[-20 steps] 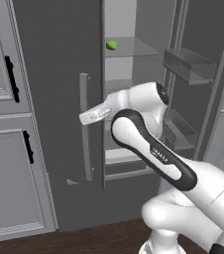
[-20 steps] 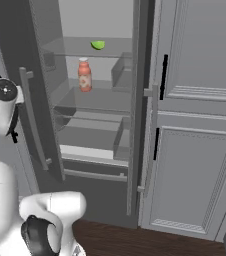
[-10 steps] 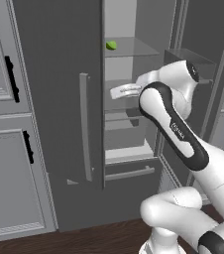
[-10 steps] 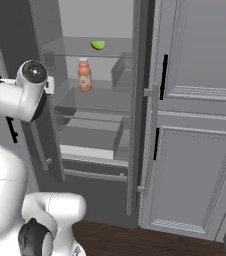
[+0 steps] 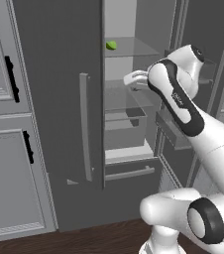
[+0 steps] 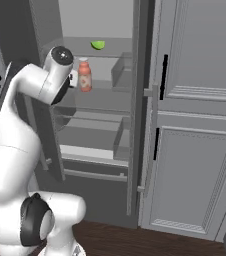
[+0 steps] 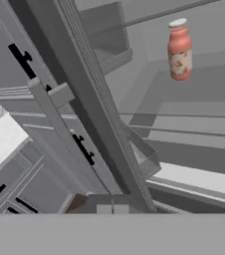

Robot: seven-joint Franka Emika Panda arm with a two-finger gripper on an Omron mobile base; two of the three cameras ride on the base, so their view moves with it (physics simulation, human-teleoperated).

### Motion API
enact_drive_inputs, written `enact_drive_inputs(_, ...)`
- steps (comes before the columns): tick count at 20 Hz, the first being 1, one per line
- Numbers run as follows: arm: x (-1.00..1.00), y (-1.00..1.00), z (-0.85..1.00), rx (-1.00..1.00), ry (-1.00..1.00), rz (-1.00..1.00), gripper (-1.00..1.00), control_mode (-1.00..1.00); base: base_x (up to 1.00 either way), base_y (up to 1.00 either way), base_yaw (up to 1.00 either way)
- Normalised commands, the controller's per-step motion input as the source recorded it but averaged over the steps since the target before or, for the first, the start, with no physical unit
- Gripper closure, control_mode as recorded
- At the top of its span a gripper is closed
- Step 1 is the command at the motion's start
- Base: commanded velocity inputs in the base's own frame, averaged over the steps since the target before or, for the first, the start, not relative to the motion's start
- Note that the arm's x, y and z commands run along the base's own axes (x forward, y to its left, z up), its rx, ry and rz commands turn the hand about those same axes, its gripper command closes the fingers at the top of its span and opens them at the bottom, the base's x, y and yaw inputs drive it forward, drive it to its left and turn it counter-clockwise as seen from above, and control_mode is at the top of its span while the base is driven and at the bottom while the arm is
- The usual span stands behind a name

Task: Grab a lemon wedge from the fridge and one ice cube from the ice bowl, and put them in the glass of lemonade.

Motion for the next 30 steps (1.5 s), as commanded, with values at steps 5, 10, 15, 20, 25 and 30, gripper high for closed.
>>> enact_drive_inputs(5,0.64,0.21,-0.51,0.1,-0.1,0.0,-1.0,-1.0,0.0,0.0,0.0)
enact_drive_inputs(10,0.63,0.06,-0.02,0.08,0.0,0.22,-1.0,-1.0,0.0,0.0,0.0)
enact_drive_inputs(15,0.35,0.03,0.06,0.0,0.03,0.28,-1.0,-1.0,0.0,0.0,0.0)
enact_drive_inputs(20,0.38,0.07,0.0,0.0,0.0,0.32,-1.0,-1.0,0.0,0.0,0.0)
enact_drive_inputs(25,0.24,0.08,-0.08,0.0,0.0,0.3,-1.0,-1.0,0.0,0.0,0.0)
enact_drive_inputs(30,0.12,0.27,-0.16,0.0,0.0,0.27,-1.0,-1.0,0.0,0.0,0.0)
